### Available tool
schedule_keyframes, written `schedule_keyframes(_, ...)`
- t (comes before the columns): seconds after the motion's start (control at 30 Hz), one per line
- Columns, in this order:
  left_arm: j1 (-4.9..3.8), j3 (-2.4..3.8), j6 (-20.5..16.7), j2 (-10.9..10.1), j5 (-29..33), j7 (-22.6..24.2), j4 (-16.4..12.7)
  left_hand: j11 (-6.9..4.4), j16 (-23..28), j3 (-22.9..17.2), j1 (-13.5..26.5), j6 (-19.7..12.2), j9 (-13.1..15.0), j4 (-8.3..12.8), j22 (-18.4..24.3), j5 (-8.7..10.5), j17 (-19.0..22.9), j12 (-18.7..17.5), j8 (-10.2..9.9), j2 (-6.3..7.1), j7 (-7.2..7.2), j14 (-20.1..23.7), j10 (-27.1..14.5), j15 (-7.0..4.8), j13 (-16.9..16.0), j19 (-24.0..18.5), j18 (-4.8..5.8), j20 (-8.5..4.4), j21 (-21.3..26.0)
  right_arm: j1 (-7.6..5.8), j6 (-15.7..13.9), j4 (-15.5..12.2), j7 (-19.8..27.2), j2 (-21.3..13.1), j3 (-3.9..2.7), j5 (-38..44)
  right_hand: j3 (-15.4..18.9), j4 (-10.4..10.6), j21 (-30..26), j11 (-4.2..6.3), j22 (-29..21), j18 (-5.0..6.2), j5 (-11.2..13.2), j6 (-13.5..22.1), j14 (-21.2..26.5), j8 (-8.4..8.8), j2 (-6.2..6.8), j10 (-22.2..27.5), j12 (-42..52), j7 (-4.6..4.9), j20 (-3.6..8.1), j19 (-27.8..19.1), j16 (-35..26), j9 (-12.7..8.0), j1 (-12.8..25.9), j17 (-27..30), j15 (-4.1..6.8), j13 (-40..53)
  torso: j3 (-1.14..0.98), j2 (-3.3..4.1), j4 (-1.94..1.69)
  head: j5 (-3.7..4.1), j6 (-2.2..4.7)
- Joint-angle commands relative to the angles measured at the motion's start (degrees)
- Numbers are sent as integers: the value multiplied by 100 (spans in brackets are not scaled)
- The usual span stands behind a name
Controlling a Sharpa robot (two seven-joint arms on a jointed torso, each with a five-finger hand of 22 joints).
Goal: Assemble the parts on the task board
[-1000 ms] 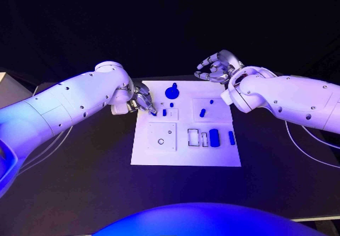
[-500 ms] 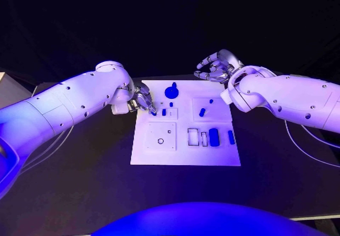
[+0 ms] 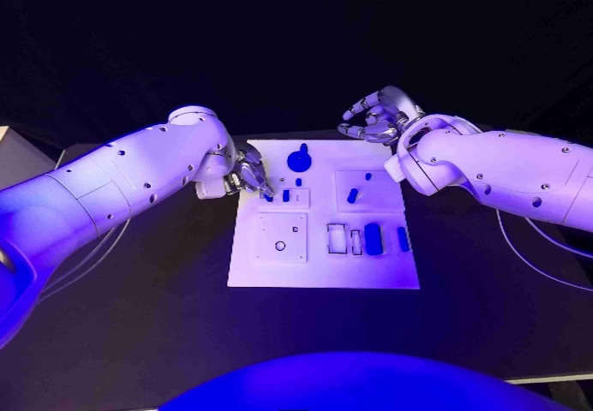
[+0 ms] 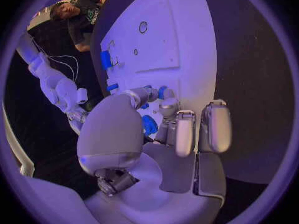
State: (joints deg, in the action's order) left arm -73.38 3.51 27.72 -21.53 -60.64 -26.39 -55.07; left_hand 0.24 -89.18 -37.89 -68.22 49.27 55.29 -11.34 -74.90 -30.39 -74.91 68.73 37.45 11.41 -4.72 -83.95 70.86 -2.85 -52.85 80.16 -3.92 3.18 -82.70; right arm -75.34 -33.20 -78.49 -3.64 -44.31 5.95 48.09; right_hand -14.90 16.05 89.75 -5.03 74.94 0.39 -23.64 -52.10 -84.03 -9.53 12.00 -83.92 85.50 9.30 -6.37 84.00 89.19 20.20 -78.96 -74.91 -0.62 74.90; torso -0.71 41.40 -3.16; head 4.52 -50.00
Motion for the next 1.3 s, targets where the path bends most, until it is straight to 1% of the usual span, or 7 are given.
schedule_keyframes(0.03, 44, -30, -57, 53, 16, -99, -1, 4, -34, -1037, 54, 27, -9, 1110, -175, -14, -1413, 7, -60, -42, -2, -571, 47, -25, -12, -28, 47, -9, -12, 2, 42, -15, 41, -4, -3, 48, -20, 4, 25, 46, 1506, -39, -35, 42, -546, -16, 4, -197, 23, 14, 42, 600, -16, 6, 36, -1303, 44, 1143, 7, 5, -1, 14, 0)
schedule_keyframes(0.07, 50, -35, -74, 60, 24, -105, -1, -2, -33, -956, 98, 38, -10, 1076, -178, 2, -1412, 3, -75, -59, 6, -571, 61, -24, -4, -29, 48, -3, -10, 2, 41, -19, 42, -7, -3, 49, -20, 4, 25, 46, 1506, -39, -35, 42, -546, -16, 4, -197, 23, 14, 42, 600, -16, 6, 36, -1303, 44, 1143, 8, 3, -2, 17, 0)
schedule_keyframes(0.33, 83, -58, -260, 83, 52, -128, 2, -18, -38, -807, 164, 49, 1, 1017, -184, 25, -1422, 4, -91, -85, 30, -575, 94, -33, -13, -25, 49, 0, -5, 2, 38, -36, 43, -19, -3, 50, -20, 4, 25, 46, 1506, -39, -35, 42, -546, -16, 4, -197, 23, 14, 42, 600, -16, 6, 36, -1303, 44, 1143, 6, 2, -3, 30, 0)
schedule_keyframes(0.5, 89, -65, -304, 80, 55, -138, -9, -24, -42, -768, 180, 50, 5, 998, -187, 27, -1430, 4, -93, -96, 38, -577, 103, -37, -18, -22, 50, -1, -5, 2, 38, -42, 44, -24, -3, 50, -20, 4, 25, 46, 1506, -39, -35, 42, -546, -16, 4, -197, 23, 14, 42, 600, -16, 6, 36, -1303, 44, 1143, 7, -5, -7, 36, 0)
schedule_keyframes(0.93, 95, -74, -308, 57, 30, -176, -66, -106, -31, -197, 339, 69, 6, 795, -163, 83, -1409, -17, -160, 16, 158, -570, 118, -101, -11, -27, 47, -47, 36, 2, 32, -50, 48, -33, -3, 50, -43, 0, 25, 45, 1506, -39, -36, 50, -542, -19, 16, -186, 12, 15, 42, 600, -22, 6, 42, -1289, 44, 1133, 7, -6, -6, 26, 0)
schedule_keyframes(1.03, 99, -75, -299, 46, 11, -185, -87, -111, -28, -136, 351, 87, -7, 767, -162, 92, -1404, -11, -175, 27, 164, -568, 119, -107, -20, -26, 48, -53, 40, 2, 31, -51, 49, -36, -3, 50, -43, 0, 25, 45, 1506, -39, -36, 50, -542, -19, 16, -186, 12, 15, 42, 600, -22, 6, 42, -1289, 44, 1133, 10, -5, -5, 25, 0)
schedule_keyframes(1.3, 113, -77, -288, 1, -20, -210, -140, -121, -31, -85, 337, 107, -21, 753, -163, 99, -1411, -10, -191, 32, 177, -571, 115, -113, -23, -23, 48, -59, 42, 2, 28, -57, 52, -48, -3, 50, -43, 0, 25, 45, 1506, -39, -36, 50, -542, -19, 16, -186, 12, 15, 42, 600, -22, 6, 42, -1289, 44, 1133, 7, -3, -5, 24, 0)
